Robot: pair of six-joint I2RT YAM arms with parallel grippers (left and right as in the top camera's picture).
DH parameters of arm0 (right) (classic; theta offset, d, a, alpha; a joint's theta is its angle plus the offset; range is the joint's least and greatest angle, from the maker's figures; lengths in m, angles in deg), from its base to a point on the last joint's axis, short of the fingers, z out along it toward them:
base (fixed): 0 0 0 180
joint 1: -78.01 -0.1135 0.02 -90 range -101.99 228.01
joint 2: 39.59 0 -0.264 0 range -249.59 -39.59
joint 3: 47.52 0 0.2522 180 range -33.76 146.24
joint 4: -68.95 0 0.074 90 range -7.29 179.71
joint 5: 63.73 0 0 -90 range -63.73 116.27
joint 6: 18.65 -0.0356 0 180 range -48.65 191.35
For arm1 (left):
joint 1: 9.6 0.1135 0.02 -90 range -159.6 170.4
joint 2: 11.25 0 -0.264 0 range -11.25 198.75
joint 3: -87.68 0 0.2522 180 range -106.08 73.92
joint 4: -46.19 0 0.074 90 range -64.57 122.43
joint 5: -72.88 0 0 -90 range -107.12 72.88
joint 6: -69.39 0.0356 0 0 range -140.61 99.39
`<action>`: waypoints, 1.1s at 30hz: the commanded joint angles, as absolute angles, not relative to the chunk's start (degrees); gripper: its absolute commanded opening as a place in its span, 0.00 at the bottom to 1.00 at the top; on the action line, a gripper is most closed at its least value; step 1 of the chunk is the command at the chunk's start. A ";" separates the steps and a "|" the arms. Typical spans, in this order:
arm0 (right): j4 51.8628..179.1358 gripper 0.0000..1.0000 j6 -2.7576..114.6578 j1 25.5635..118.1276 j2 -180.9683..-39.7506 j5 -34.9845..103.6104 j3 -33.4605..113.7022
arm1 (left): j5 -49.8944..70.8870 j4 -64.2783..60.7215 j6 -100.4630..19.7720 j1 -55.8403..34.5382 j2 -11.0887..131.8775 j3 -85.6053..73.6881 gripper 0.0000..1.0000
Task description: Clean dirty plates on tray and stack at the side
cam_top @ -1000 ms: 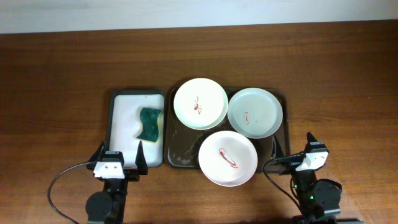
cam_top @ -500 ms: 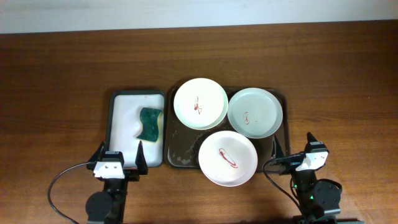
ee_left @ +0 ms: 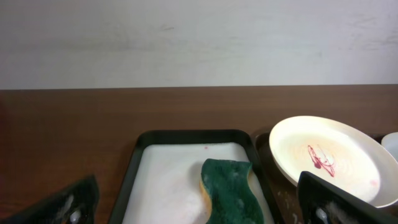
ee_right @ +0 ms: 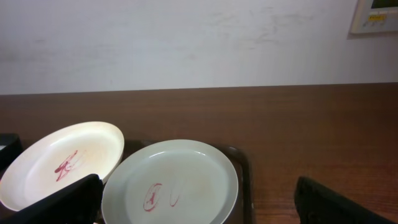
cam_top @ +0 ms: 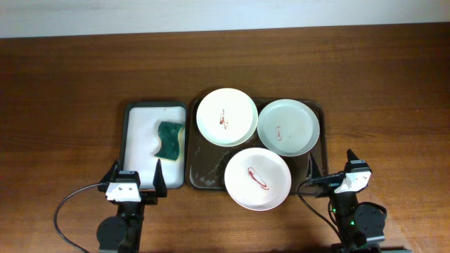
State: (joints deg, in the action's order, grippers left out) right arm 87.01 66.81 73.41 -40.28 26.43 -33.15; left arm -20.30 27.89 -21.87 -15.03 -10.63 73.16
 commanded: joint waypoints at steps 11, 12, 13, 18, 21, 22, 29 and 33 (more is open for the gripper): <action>87.38 0.99 66.64 73.21 -39.90 25.60 -33.44 | -19.49 27.83 -20.97 -15.01 -10.96 73.40 0.99; 87.38 0.99 66.64 73.21 -39.90 25.65 -33.44 | -19.97 27.85 -20.99 -15.01 -10.96 73.40 1.00; 87.38 0.99 66.62 73.19 -39.90 25.76 -33.44 | -19.91 27.83 -20.97 -15.01 -10.96 73.40 1.00; 87.18 0.99 66.42 73.19 -39.90 26.02 -33.44 | -19.47 28.13 -21.49 -15.01 -10.83 73.38 0.99; 87.10 0.99 66.11 73.19 -39.99 26.21 -33.11 | -19.47 27.11 -22.96 -15.01 -10.80 72.31 0.99; 87.29 0.99 65.33 73.21 -40.10 26.17 -32.59 | -19.47 26.14 -22.96 -15.01 -10.76 71.33 1.00; 93.96 0.99 61.79 73.21 -44.80 26.19 -24.59 | -19.93 15.52 -22.94 -15.01 -3.94 59.31 0.99; 102.00 0.99 60.69 73.19 -51.99 26.24 -15.45 | -19.91 9.23 -22.94 -15.01 4.74 51.44 0.99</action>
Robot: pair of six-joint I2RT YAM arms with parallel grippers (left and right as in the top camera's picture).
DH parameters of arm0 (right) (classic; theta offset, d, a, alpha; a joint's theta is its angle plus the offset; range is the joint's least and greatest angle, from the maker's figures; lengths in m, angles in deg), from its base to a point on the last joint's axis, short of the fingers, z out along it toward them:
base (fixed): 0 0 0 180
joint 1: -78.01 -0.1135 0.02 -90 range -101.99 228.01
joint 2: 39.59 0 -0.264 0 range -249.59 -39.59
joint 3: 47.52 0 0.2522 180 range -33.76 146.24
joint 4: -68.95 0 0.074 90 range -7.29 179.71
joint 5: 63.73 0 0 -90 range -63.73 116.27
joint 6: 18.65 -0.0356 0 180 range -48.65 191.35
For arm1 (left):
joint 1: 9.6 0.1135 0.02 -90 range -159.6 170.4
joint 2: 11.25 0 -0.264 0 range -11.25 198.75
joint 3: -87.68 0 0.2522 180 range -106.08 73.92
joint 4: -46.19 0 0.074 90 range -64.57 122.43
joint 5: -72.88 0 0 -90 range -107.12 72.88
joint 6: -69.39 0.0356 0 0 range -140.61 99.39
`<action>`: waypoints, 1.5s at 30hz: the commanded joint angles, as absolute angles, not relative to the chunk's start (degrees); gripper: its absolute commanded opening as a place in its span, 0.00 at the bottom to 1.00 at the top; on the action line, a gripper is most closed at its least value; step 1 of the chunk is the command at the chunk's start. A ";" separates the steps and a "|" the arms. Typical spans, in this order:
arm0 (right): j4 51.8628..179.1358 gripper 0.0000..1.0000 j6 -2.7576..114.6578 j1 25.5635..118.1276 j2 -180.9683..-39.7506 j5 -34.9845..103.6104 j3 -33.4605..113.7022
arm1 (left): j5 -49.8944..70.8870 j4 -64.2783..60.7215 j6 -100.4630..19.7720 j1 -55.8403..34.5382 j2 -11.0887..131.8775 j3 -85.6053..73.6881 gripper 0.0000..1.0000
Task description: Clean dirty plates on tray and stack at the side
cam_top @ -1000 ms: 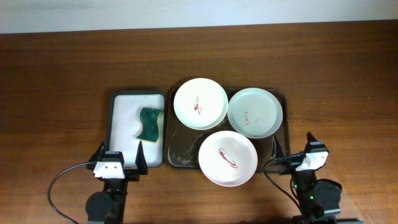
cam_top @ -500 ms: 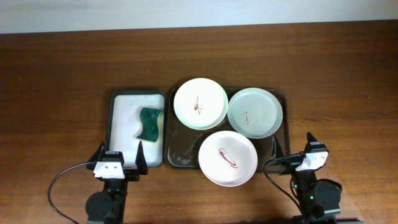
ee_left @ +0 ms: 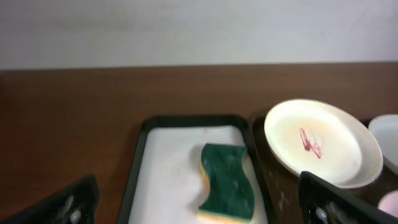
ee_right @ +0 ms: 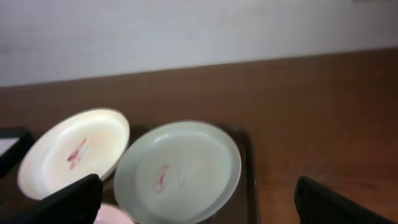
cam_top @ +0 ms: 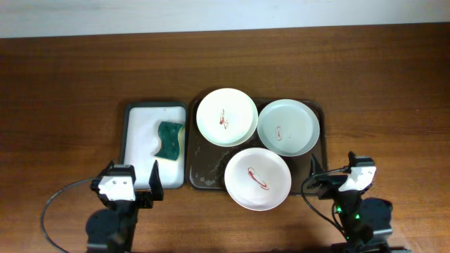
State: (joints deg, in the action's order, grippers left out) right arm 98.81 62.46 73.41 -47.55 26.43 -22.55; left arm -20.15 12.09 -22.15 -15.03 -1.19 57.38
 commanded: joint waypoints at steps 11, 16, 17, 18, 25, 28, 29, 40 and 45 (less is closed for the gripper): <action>124.69 0.99 60.63 73.19 -78.26 28.16 9.62 | -16.43 -8.98 -22.91 -15.01 31.84 27.99 0.99; 133.54 0.98 60.54 73.19 -86.22 29.38 19.50 | -14.03 -18.71 -22.89 -15.01 37.59 19.96 0.99; 133.96 0.99 60.54 73.19 -87.11 30.32 20.70 | -13.81 -18.66 -22.91 -15.01 37.76 19.99 0.99; 134.07 0.99 60.52 73.19 -87.86 30.85 21.58 | -13.35 -18.51 -22.94 -15.01 38.02 19.99 1.00; 130.77 0.99 60.54 73.19 -90.04 31.22 22.52 | -12.39 -10.31 -22.89 -15.01 38.48 19.99 0.99; 130.92 0.99 60.54 73.19 -91.55 32.12 22.52 | -12.41 -3.89 -22.91 -15.01 41.04 19.99 0.98; 130.94 0.99 60.52 73.19 -92.16 32.31 22.52 | -12.41 -2.31 -22.91 -15.01 42.77 19.99 0.95; 130.68 0.99 60.54 73.19 -97.43 34.89 22.52 | -12.37 5.71 -22.91 -15.19 68.65 19.99 0.97; 130.68 0.99 60.54 73.19 -98.63 34.87 22.52 | -12.34 5.82 -22.91 -15.23 78.94 19.99 0.90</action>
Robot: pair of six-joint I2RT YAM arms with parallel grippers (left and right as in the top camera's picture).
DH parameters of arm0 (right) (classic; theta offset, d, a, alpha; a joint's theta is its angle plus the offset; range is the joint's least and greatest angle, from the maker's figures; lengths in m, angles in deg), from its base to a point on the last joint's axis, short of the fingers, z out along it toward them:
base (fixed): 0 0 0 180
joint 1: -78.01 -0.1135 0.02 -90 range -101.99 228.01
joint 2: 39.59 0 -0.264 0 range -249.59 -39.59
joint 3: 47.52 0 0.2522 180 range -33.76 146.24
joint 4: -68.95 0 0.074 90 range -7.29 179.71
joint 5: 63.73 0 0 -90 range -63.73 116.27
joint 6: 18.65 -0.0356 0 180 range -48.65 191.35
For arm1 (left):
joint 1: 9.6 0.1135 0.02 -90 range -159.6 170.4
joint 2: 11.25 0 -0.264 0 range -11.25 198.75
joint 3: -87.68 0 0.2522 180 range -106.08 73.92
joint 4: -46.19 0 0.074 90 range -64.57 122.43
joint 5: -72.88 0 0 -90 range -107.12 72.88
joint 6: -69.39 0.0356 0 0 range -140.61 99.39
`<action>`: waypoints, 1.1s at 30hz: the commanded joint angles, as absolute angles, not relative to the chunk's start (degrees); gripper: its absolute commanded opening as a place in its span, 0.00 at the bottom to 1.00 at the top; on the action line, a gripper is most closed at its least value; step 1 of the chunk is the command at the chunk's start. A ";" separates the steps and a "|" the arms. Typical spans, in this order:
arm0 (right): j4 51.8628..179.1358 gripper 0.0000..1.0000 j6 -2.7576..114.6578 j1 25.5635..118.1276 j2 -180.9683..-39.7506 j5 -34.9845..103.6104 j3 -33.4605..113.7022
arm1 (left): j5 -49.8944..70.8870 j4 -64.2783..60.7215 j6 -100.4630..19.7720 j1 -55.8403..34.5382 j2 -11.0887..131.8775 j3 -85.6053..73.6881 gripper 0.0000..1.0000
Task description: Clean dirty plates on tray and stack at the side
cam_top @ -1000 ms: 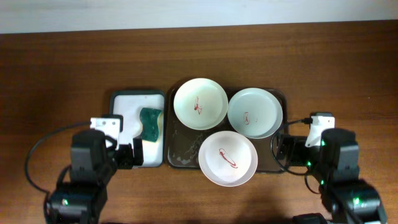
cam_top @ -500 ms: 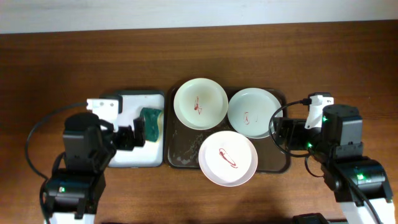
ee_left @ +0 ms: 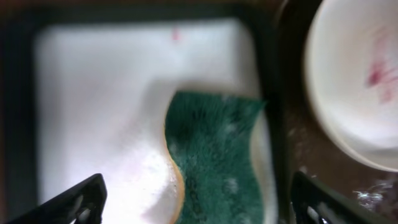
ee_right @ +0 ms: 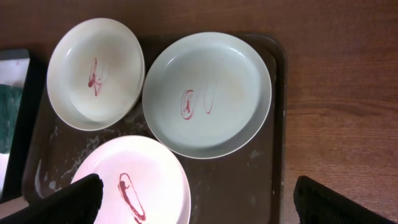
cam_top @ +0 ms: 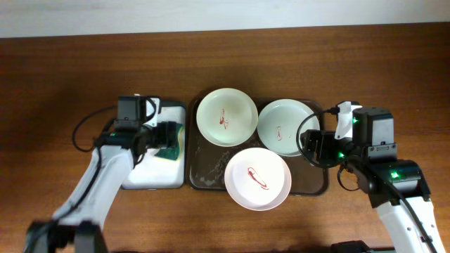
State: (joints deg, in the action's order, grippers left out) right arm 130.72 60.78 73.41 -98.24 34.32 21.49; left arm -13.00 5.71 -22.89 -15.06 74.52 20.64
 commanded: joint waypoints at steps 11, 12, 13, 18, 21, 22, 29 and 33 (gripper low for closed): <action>130.68 0.99 60.54 73.19 -98.90 34.85 22.52 | -11.71 5.82 -22.96 -15.25 81.74 19.99 0.91; 130.68 0.99 60.54 73.19 -98.90 34.83 22.52 | -11.73 5.82 -22.94 -15.43 81.74 19.99 0.91; 130.68 0.99 60.54 73.19 -98.90 34.85 22.52 | -11.73 5.82 -22.94 -15.84 81.74 19.99 0.91; 130.68 0.99 60.56 73.19 -98.90 34.83 22.52 | -12.52 6.01 -22.89 -17.85 81.76 19.99 0.91; 130.70 0.99 60.54 73.19 -98.90 34.85 22.52 | -15.21 6.14 -22.94 -18.84 81.76 19.99 0.89; 130.70 0.99 60.54 73.19 -98.90 34.85 22.52 | -15.91 6.19 -22.94 -19.25 81.76 19.99 0.88; 130.70 0.99 60.54 73.19 -98.90 34.85 22.52 | -17.33 6.28 -22.94 -19.30 81.93 20.03 0.84; 130.72 0.99 60.54 73.19 -98.90 34.85 22.52 | -18.64 6.73 -22.96 -19.32 83.46 20.03 0.84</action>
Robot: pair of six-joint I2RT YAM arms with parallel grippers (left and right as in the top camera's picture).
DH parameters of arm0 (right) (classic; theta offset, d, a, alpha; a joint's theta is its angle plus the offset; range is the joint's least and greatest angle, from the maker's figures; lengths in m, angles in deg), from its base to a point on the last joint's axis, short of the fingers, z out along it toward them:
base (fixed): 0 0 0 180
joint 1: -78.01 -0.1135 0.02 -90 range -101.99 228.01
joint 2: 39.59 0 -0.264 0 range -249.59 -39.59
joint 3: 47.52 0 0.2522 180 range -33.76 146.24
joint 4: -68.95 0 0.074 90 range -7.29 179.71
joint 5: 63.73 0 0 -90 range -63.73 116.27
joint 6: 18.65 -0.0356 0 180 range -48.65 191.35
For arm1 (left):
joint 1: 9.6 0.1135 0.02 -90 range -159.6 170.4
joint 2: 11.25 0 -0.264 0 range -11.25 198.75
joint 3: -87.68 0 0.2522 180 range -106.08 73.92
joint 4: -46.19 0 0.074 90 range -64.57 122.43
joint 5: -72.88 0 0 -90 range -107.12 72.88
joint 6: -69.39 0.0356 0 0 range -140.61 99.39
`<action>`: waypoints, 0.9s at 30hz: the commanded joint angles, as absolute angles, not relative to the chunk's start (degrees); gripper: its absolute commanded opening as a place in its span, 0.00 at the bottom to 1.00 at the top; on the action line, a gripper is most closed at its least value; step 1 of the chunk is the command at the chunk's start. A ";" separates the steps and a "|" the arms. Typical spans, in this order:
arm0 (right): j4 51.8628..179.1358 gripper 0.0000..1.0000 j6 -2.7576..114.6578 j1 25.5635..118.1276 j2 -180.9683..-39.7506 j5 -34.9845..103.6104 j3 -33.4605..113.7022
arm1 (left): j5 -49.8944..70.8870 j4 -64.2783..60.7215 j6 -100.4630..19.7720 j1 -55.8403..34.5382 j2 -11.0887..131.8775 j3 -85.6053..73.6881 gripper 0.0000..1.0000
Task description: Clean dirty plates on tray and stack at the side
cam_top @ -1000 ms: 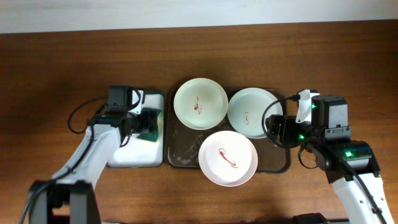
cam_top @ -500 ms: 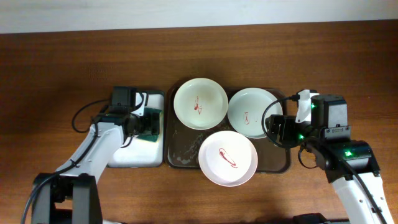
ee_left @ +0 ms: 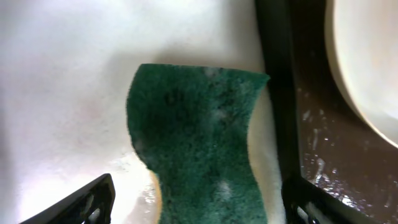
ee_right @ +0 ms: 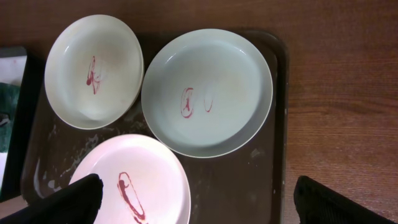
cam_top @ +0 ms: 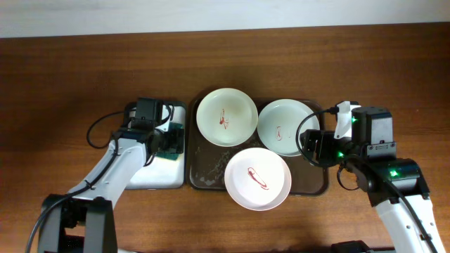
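Three smeared plates lie on the dark tray (cam_top: 204, 167): a cream one (cam_top: 226, 117) at the back left, a pale green one (cam_top: 288, 126) at the back right and a pinkish white one (cam_top: 257, 178) in front. The green sponge (ee_left: 199, 143) lies in the white tray (cam_top: 140, 176). My left gripper (ee_left: 199, 205) hangs open just above it, one finger on each side, and hides most of it in the overhead view. My right gripper (ee_right: 199, 205) is open above the dark tray's right front part, holding nothing.
The white tray and the dark tray lie side by side, their black rims (ee_left: 273, 93) touching. Brown table (cam_top: 394, 77) extends on all sides. Cables trail from both arms towards the front edge.
My left gripper has come down closer to the sponge, which now fills more of the left wrist view. The right gripper and the plates have barely changed.
Both grippers first stood open at the table's front edge, looking across the trays, and had shifted only a little by the second moment. Then the left was over the white tray and the right over the dark tray's right side. Now the left is low over the sponge.
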State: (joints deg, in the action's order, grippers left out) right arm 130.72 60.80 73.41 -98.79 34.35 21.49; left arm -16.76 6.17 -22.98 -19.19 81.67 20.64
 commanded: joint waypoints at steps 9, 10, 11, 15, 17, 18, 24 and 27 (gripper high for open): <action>130.72 0.99 60.56 73.19 -99.40 34.70 22.52 | -18.38 9.42 -25.97 -19.34 86.94 20.03 0.42; 130.72 0.99 60.56 73.19 -99.70 34.67 22.52 | -18.38 9.42 -25.97 -19.34 86.94 20.03 0.38; 130.74 0.99 60.56 73.19 -100.29 34.67 22.52 | -18.38 9.40 -25.97 -19.36 86.94 20.03 0.29; 131.40 0.99 60.56 73.19 -103.68 34.67 22.49 | -18.20 8.64 -26.41 -19.36 86.94 20.03 0.05; 132.43 0.99 60.58 73.19 -105.87 34.67 22.49 | -18.01 7.98 -26.43 -19.36 86.94 20.03 0.01; 132.95 0.99 60.61 73.19 -106.96 34.67 22.49 | -18.01 7.63 -26.43 -19.34 86.94 20.03 0.00; 134.57 0.75 64.37 73.19 -115.00 38.89 22.49 | -17.98 4.64 -26.63 -19.34 86.00 19.70 0.00; 134.57 0.69 65.13 73.15 -118.48 41.17 22.49 | -18.01 2.14 -26.61 -19.30 83.33 18.48 0.00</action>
